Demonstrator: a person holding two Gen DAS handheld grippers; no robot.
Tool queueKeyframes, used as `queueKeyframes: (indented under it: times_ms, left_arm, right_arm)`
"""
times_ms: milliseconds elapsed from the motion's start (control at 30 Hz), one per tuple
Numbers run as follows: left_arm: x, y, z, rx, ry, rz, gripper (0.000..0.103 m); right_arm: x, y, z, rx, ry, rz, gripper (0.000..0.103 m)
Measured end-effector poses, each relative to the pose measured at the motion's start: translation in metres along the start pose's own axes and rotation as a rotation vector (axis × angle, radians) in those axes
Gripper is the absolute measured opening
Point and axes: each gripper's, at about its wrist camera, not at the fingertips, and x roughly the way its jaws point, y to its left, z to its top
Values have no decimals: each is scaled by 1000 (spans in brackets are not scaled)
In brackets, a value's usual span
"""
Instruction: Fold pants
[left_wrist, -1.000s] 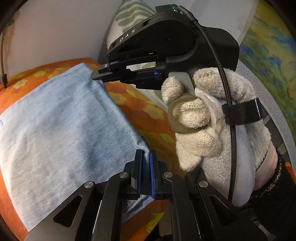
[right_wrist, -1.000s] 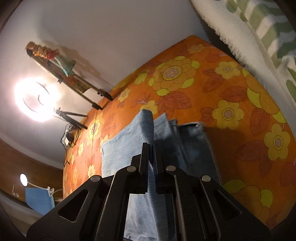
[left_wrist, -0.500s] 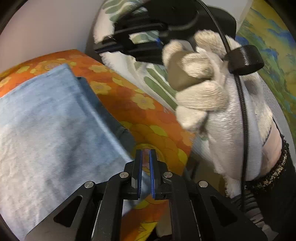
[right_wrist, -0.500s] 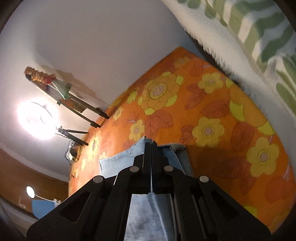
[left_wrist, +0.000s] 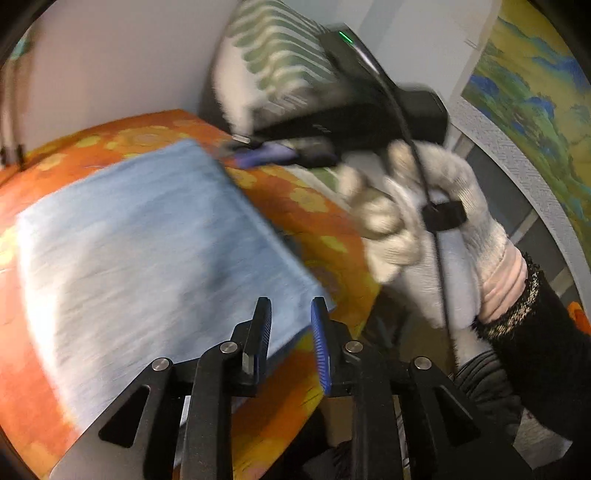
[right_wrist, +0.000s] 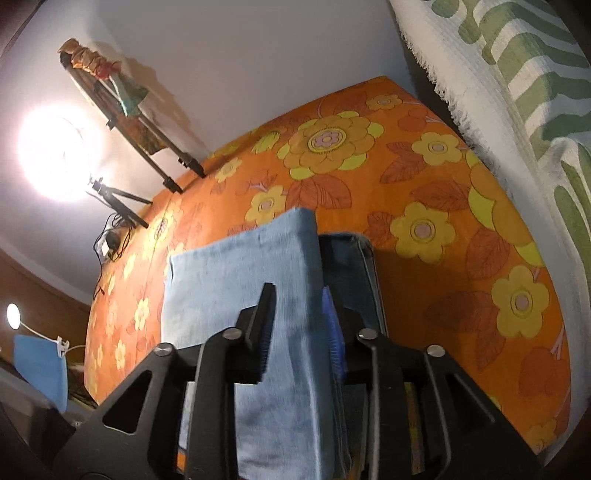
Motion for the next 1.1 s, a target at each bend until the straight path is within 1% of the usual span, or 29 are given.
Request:
queueKeyframes:
  times_ms: [33, 100, 200, 300, 367, 433, 467, 500, 533, 567, 667, 800, 900, 967, 1033, 1067, 1100]
  left_arm:
    - [-7, 6, -3, -11, -7, 16, 22]
    - [-27, 27, -12, -53, -25, 53, 29]
    - [-48, 55, -26, -107, -30, 108, 29]
    - [-59, 75, -40, -149, -27, 158, 29]
    - [-63, 84, -47, -172, -23, 178, 29]
    - [-62, 95, -50, -190, -21, 195, 29]
    - [-60, 98, -51, -196, -19, 205, 29]
    - [-61, 100, -52, -199, -18, 209, 29]
    - [-62, 99, -54, -200, -18, 213, 29]
    - [-60, 99, -54, -202, -19, 218, 29]
    - [-61, 98, -55, -205, -24, 223, 29]
    - [-61, 100, -55, -214, -30, 226, 29]
    - [-59, 98, -50, -192, -36, 237, 29]
    - [-56, 100, -47, -188, -32, 247, 29]
    - [-55, 109, -45, -226, -38, 249, 29]
    - [-56, 111, -44, -236, -41, 248, 29]
    - [-57, 113, -43, -239, -46, 251, 29]
  right_arm:
    - [-2, 0, -4, -1, 2, -7, 42]
    - [-7, 1, -18, -18, 12, -28, 44]
    - [-11, 2, -38, -31, 39, -34, 44]
    - [-11, 7, -64, -58, 91, -19, 44]
    - [-10, 15, -80, -98, 106, -40, 44]
    - [-9, 23, -87, -127, 106, -57, 44]
    - [-9, 26, -89, -139, 103, -73, 41]
    - [-9, 29, -91, -152, 94, -101, 35]
    - [-9, 31, -92, -159, 88, -112, 19]
    - [-8, 32, -92, -164, 86, -121, 14]
    - [-7, 33, -92, -166, 71, -135, 7]
    - [-9, 34, -93, -176, 59, -184, 5]
    - [-2, 36, -97, -228, 72, -274, 5]
    - [3, 37, -99, -256, 90, -288, 5]
    - [2, 38, -98, -285, 97, -296, 7]
    - [-4, 39, -96, -286, 85, -288, 8]
    - [-12, 40, -92, -280, 56, -281, 8]
